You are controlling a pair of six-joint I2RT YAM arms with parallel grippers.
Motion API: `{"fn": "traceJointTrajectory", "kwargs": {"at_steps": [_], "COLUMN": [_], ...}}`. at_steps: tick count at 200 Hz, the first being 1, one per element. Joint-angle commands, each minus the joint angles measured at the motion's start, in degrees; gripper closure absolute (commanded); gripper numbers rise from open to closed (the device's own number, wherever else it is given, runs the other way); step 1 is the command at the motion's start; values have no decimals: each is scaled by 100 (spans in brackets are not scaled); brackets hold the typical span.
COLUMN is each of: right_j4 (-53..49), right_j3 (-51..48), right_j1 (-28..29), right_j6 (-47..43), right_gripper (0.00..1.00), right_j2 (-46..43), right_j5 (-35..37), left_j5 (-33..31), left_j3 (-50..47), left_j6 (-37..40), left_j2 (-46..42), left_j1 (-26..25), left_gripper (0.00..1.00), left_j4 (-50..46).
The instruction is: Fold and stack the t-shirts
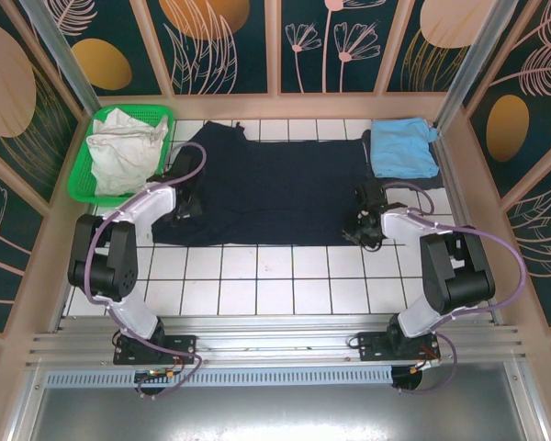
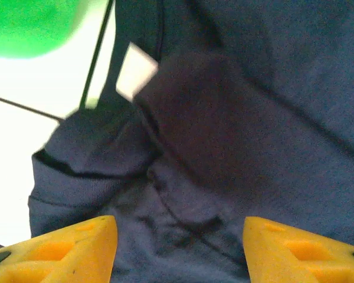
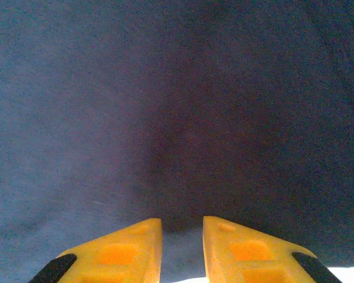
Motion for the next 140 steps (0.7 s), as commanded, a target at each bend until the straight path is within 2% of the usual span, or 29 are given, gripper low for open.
{"fn": "traceJointTrajectory", "kwargs": {"at_steps": [1,61,79,100,120,140], "right_j4": [31,121,-30,-359,-502,7], "right_j3": [-303,-856,-1023,-1092,-888,-674], "right_j1": [-56,-114,-114,-107,-105,-105], "right_j6": [159,387,477,556,554,479], "right_gripper": [75,76,76,77,77,76], "right_j2": [-233,-599,-816,-1206,-1663,-1860], "right_j5": [187,25,22,4,-24,-303], "left_j5": [152,-162,-220,80,-2,-131], "left_j3": [-539,-1301,-1532,-1687,-1645,-1639], "left_j6": [-186,-322,-368,-468,-614,-680], "left_j2": [92,16,-298,-543,-819,-1126], "left_j1": [46,53,45,45,48,46], "left_gripper": [42,40,40,40,32,25], "left_j4": [378,394,333,333,73,-18]}}
